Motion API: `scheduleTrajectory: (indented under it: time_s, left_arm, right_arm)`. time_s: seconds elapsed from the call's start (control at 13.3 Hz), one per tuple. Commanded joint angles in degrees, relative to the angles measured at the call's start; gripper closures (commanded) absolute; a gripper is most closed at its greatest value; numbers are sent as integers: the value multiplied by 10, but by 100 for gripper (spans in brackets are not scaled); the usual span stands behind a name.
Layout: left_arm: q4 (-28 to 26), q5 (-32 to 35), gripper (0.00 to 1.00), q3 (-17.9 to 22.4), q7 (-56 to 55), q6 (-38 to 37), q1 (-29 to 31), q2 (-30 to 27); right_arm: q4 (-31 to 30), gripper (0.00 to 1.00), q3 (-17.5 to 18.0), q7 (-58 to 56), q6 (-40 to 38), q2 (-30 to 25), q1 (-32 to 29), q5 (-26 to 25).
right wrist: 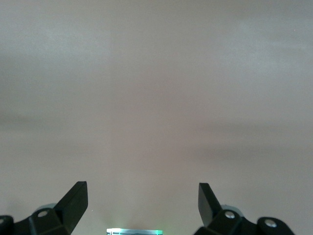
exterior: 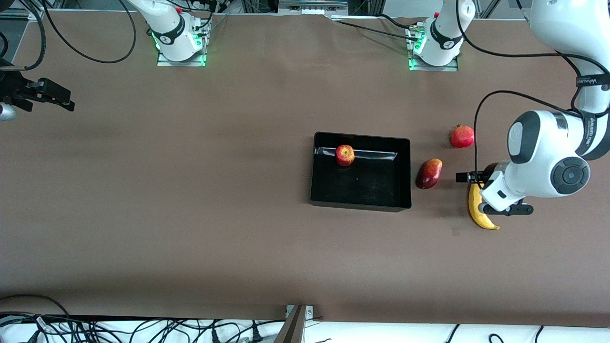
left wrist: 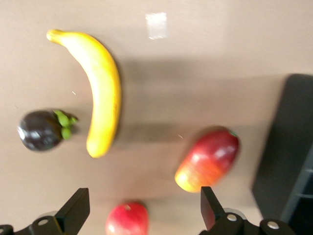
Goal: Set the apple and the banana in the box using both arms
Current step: 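Move the left gripper to the yellow banana and grasp it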
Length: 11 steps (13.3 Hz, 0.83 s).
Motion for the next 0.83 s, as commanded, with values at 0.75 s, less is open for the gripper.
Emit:
scheduleTrajectory:
  time_s: [0.75]
  left_arm:
    - [-1, 54, 0, 23, 31, 225, 29, 148]
  right_arm:
    - [5, 0, -2, 4, -8, 0, 2, 10]
